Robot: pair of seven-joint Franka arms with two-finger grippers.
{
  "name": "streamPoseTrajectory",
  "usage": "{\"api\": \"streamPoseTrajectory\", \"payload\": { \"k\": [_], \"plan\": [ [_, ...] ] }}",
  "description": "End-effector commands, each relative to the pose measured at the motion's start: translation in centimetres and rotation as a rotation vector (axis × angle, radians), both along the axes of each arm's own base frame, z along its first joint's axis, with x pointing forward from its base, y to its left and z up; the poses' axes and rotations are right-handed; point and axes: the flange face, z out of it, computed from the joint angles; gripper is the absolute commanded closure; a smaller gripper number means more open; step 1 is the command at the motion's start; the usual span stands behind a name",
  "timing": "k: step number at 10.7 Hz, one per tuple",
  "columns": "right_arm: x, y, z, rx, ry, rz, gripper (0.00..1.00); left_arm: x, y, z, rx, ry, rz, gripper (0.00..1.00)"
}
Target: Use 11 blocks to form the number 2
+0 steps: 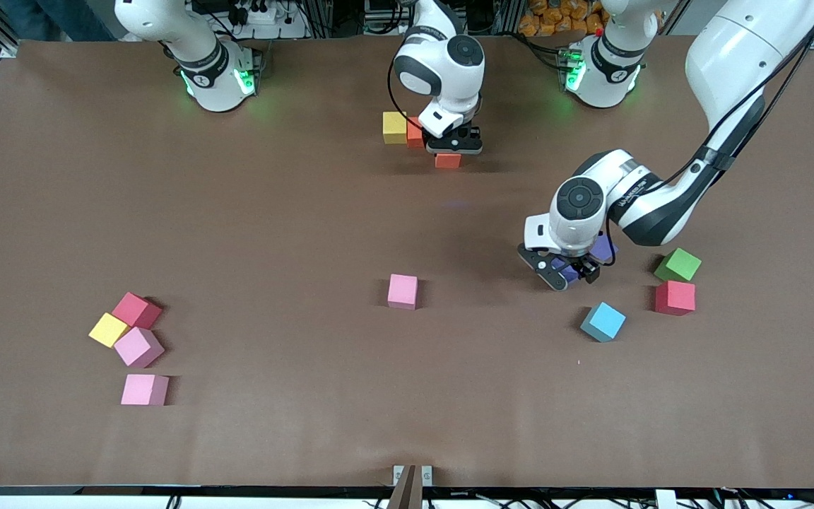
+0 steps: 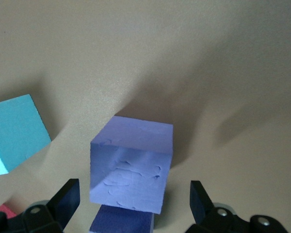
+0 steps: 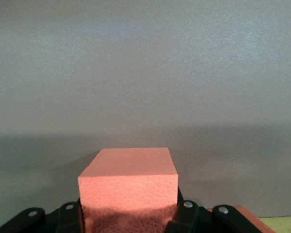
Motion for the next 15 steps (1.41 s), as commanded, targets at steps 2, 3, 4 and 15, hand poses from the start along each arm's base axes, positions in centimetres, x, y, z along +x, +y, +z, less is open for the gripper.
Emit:
{"api": "streamPoseTrajectory", "payload": {
  "k": [2,3,4,15],
  "plan": [
    [-0.4,-0.2,-0.4,-0.009,-0.012,-0.014,0.0,0.4,0.9,-0.9,-0.017,-0.027,-0.004,0.0],
    [-0.4,-0.1,-0.2,-0.006,-0.012,-0.014,0.0,0.4,0.9,-1.2,-0.023,-0.025,-0.003,0.0],
    [-0.3,-0.1,0.1,0.0,-0.013,-0.011,0.0,0.3,0.7,-1.4,-0.027,-0.02,-0.005,0.0],
    [26.3,-13.1,8.1,0.035,-0.171,-0.045,0.0,0.3,-1.9,0.4,-0.077,-0.064,0.207,0.83]
  ]
}}
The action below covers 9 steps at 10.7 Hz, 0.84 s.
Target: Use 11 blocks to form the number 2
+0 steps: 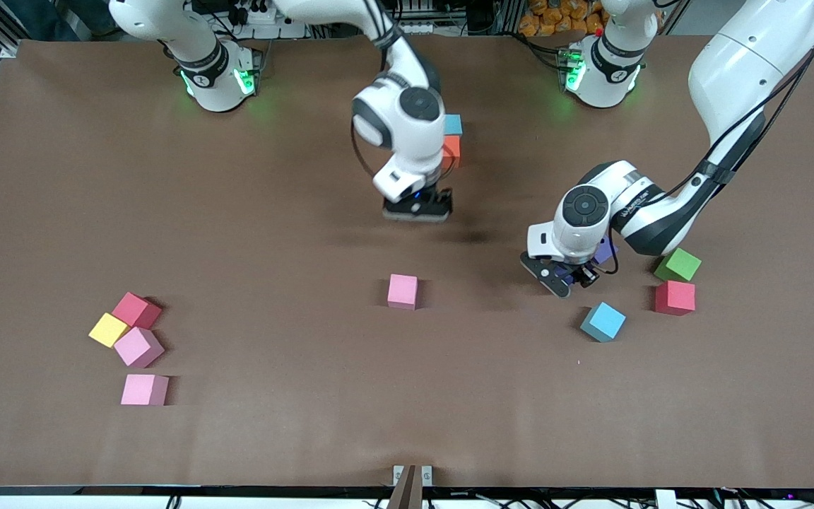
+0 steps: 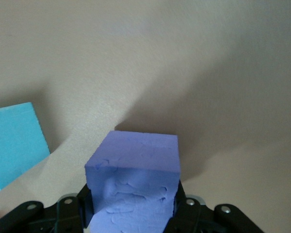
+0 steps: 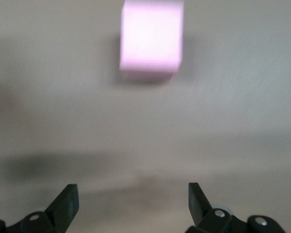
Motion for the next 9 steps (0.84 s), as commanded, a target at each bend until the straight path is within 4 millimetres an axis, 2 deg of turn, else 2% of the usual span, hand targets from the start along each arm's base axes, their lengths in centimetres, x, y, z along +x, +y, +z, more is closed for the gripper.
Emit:
{"api": "streamPoseTrajectory", "payload": {
  "k": [1,3,4,5,7,9],
  "plan": [
    [5.9,-3.8,1.3,0.015,-0.023,-0.011,0.0,-1.1,-2.8,2.2,-0.044,-0.002,0.168,0.83],
    [8.4,-4.9,0.8,0.064,-0.071,-0.058,0.0,-3.3,-6.0,4.7,-0.051,0.045,0.347,0.82],
    [8.7,-4.9,0.0,0.118,-0.071,-0.1,0.0,-4.2,-7.9,5.5,-0.06,0.05,0.455,0.82],
    [8.9,-4.7,-1.2,0.158,-0.069,-0.136,0.0,-5.7,-10.1,5.5,-0.057,0.043,0.534,0.82],
    [9.4,-3.5,-2.6,0.172,-0.09,-0.138,0.0,-9.6,-15.0,4.1,-0.036,0.046,0.678,0.82],
    [9.6,-2.6,-3.2,0.178,-0.099,-0.165,0.0,-11.9,-17.4,3.3,-0.021,0.048,0.797,0.82]
  ]
}}
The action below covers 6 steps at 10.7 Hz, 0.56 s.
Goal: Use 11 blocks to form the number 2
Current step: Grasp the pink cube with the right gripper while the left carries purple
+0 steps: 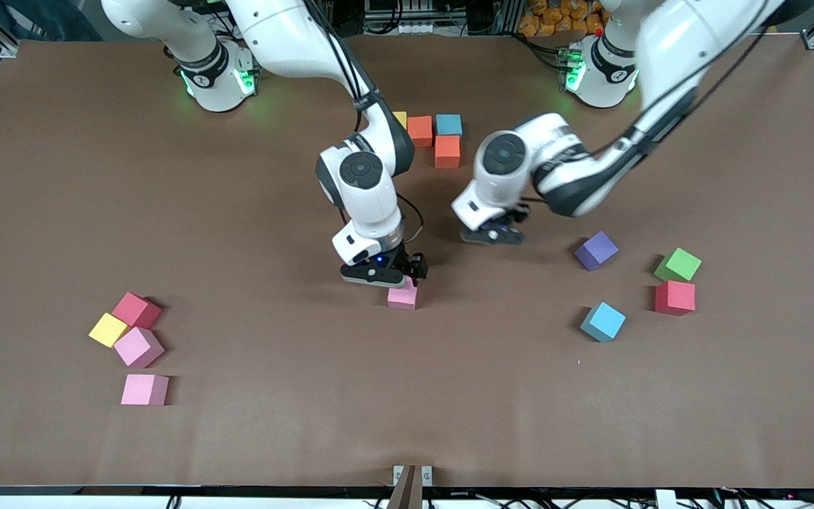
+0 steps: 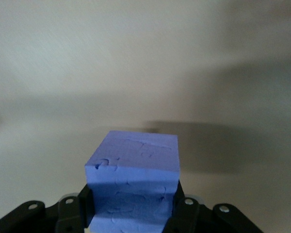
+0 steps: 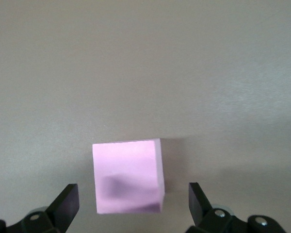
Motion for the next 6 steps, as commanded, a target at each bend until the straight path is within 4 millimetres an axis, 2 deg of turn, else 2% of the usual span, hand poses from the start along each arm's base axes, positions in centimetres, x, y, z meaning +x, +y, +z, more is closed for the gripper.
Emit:
{"api": "streamPoseTrajectory", "payload": {
  "k": [1,3,6],
  "plan": [
    [0.9,1.2,-0.4,0.026,-0.015,-0.025,0.0,-1.2,-1.4,-0.3,-0.002,0.046,0.166,0.81],
    [1.0,1.1,-2.0,0.023,-0.044,-0.019,0.0,-1.7,-2.1,-0.2,-0.044,0.069,0.274,0.81],
    [1.1,1.1,-3.0,0.023,-0.06,-0.017,0.0,-4.8,-5.6,-1.4,-0.087,0.082,0.423,0.84]
  ]
}}
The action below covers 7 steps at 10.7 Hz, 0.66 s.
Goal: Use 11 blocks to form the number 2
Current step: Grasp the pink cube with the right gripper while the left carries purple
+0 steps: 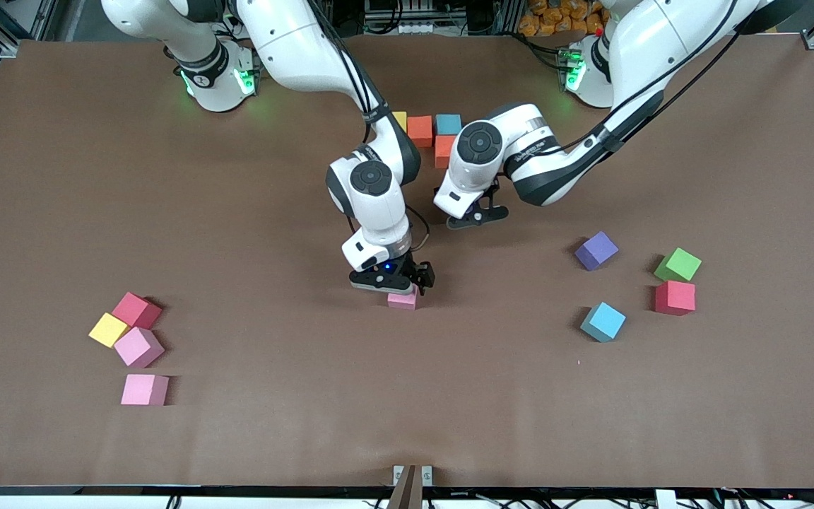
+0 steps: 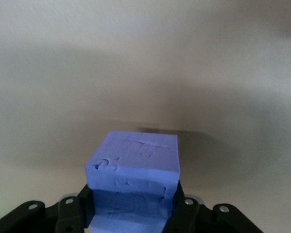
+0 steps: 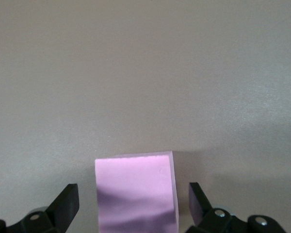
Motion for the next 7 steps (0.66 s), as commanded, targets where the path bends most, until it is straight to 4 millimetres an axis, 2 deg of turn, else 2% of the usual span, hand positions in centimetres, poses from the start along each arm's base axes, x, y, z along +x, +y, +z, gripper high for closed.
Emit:
{"api": "streamPoseTrajectory", "payload": {
  "k": [1,2,5,6,7],
  "plan": [
    [0.6,0.4,-0.2,0.018,-0.009,-0.012,0.0,-2.7,-2.3,-0.9,-0.011,0.019,0.091,0.83],
    [0.6,0.4,-0.2,0.016,-0.01,-0.008,0.08,-3.7,-2.8,-1.2,-0.003,0.021,0.074,0.83],
    [0.6,0.4,-0.4,0.012,-0.009,-0.004,0.68,-5.1,-2.1,-2.3,0.027,0.018,0.041,0.83],
    [0.6,0.4,-0.4,0.012,-0.011,-0.002,0.8,-5.2,-2.1,-2.4,0.03,0.02,0.04,0.83],
    [0.7,0.4,-0.2,0.012,-0.012,0.0,0.88,-5.7,-1.8,-2.7,0.04,0.02,0.027,0.84]
  ]
}}
